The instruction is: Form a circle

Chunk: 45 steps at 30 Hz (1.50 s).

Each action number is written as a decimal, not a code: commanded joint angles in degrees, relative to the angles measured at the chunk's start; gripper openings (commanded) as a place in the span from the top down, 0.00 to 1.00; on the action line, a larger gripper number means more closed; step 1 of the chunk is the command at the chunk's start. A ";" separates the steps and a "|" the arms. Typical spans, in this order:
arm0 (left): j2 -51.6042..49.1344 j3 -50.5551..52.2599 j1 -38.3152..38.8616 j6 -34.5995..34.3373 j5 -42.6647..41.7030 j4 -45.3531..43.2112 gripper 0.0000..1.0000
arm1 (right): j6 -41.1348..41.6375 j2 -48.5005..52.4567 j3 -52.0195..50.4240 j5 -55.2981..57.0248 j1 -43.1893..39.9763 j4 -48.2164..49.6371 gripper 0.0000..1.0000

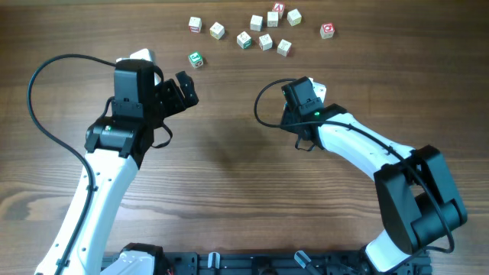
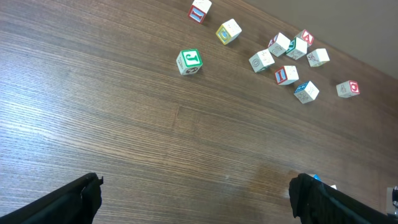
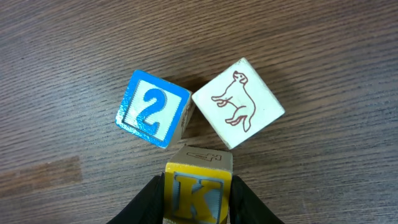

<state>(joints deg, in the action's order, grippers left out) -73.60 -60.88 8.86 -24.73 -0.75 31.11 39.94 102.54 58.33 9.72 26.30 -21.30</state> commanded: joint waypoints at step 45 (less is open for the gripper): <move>0.31 0.13 -0.35 0.46 0.37 -1.70 0.00 | -2.40 -11.45 2.03 3.06 -0.13 -4.48 0.27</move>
<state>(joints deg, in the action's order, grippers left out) -73.60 -60.88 8.86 -24.73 -0.75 30.70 37.60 90.00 60.14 10.83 26.30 -25.71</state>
